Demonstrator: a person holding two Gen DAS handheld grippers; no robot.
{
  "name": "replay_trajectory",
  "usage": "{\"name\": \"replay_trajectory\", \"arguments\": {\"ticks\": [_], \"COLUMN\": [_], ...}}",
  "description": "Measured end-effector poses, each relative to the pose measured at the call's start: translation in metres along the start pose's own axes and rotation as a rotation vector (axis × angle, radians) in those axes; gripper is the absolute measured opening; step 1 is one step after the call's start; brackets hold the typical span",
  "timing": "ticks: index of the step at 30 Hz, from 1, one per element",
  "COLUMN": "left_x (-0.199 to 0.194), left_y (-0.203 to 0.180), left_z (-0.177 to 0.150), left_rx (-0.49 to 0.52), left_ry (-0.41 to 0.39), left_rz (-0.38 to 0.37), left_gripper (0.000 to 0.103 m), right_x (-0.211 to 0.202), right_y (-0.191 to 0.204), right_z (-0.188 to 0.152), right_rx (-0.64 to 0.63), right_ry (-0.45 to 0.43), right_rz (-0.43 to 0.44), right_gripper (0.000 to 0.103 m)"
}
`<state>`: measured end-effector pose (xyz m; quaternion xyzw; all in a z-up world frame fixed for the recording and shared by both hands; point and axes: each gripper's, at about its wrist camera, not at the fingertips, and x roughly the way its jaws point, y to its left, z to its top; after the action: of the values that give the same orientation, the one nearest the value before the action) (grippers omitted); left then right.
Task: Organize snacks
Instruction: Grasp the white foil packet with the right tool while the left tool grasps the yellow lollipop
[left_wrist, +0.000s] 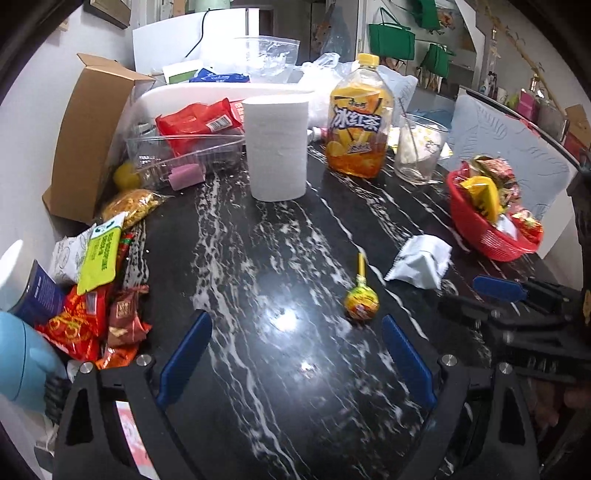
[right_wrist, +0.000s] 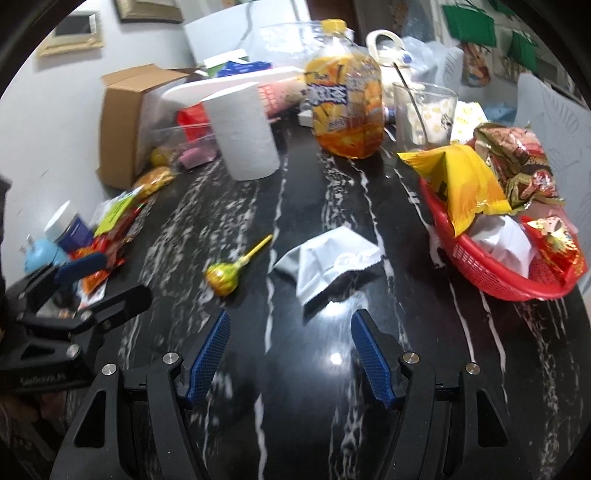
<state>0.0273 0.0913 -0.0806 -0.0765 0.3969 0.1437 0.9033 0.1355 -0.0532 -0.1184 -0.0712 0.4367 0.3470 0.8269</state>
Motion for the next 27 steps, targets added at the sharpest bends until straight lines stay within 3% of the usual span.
{"name": "replay_trajectory", "arguments": {"ticks": [7,15,16,19,27], "left_x": [0.009,0.018,0.019,0.019,0.02], "left_y": [0.015,0.023,0.022,0.017,-0.006], "left_z": [-0.001,-0.004,-0.004,-0.004,-0.001], "left_rx": [-0.023,-0.041,-0.041,-0.035,0.016], "left_ry": [-0.014,0.006,0.006,0.007,0.026], "left_rz": [0.009,-0.001,-0.006,-0.032,-0.132], "left_gripper": [0.094,0.094,0.094,0.094,0.094], "right_x": [0.029,0.049,0.051,0.053,0.042], "right_y": [-0.013,-0.014,-0.015,-0.016,-0.021], "right_z": [0.018,0.029,0.029,0.028,0.018], "right_rx": [0.124,0.17,0.171,0.166,0.155], "right_ry": [0.001,-0.008,-0.006,-0.003,0.022], "right_rz": [-0.018,-0.084,-0.093,-0.101,-0.028], "right_gripper": [0.068,0.068,0.066,0.041,0.036]}}
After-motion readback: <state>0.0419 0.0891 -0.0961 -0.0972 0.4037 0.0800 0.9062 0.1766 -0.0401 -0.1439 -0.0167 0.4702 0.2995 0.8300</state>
